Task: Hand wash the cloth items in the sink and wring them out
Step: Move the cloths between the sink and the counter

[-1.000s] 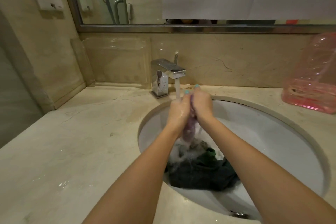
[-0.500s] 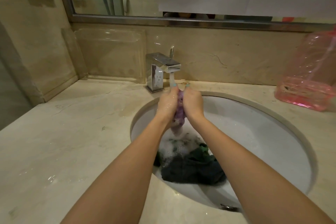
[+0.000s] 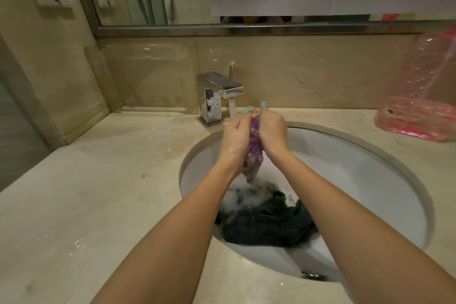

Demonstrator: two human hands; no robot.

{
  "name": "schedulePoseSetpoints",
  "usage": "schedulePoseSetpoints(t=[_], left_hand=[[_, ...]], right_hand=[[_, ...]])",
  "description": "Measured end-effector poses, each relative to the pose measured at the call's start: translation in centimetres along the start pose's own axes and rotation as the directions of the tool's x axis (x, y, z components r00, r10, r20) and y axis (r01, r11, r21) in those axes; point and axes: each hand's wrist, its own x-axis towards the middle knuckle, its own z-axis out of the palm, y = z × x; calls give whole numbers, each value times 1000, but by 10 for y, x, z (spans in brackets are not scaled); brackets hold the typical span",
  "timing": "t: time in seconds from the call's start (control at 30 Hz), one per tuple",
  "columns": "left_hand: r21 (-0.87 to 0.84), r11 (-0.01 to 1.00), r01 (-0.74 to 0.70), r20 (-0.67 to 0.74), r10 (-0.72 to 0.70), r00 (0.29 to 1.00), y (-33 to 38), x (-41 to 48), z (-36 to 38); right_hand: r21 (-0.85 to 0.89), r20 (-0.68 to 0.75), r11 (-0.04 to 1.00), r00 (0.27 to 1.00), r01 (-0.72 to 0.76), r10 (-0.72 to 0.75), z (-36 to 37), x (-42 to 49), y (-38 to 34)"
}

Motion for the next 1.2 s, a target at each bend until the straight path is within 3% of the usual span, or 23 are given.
schedulePoseSetpoints(t=[0.07, 0.13, 0.23, 0.3, 0.37, 0.47, 0.6, 0.7, 0.8, 0.9, 1.0, 1.07, 1.13, 1.2], left_hand=[[-23, 997, -78, -23, 77, 997, 0, -1, 1], [-61, 993, -100, -83, 95, 992, -1, 4, -7], [-237, 971, -10, -117, -19, 993, -3, 16, -24], [-351, 936, 21, -102, -60, 993, -3, 21, -29], [-405, 914, 30, -79, -68, 995, -3, 22, -28], [-324, 945, 49, -44, -67, 997, -6, 25, -29], [-67, 998, 6, -128, -14, 992, -10, 30, -36], [127, 992, -14, -164, 34, 986, -13, 29, -32], [191, 981, -20, -227, 64, 972, -12, 31, -26], [118, 993, -21, -273, 53, 961, -5, 33, -29], [305, 952, -17, -193, 80, 978, -4, 28, -23], [307, 952, -1, -151, 50, 987, -2, 21, -13], [197, 980, 12, -184, 25, 983, -5, 20, -6], [186, 982, -25, -157, 55, 986, -2, 18, -1]], right_hand=[[91, 14, 995, 999, -34, 33, 2, 1, 0], [233, 142, 951, 974, -205, 175, 5, 0, 3], [224, 494, 860, 814, -459, 306, 1, -8, 20], [279, 693, 761, 671, -586, 263, -5, -13, 24], [381, 773, 664, 616, -643, 153, -8, -14, 22], [479, 732, 604, 670, -637, 126, -8, -12, 17], [524, 488, 670, 830, -526, 269, 0, -4, 16], [520, 278, 776, 929, -358, 242, 5, -2, 8], [460, 236, 852, 959, -252, 156, 9, -17, -9], [323, 256, 936, 965, -139, 56, 23, -29, -16], [183, 178, 980, 983, -78, 45, 23, -27, -22], [61, 113, 998, 993, -20, 13, 21, -17, -18], [-10, 87, 998, 995, -55, 56, 20, -8, -12], [132, 84, 972, 980, -193, 183, 21, -2, -6]])
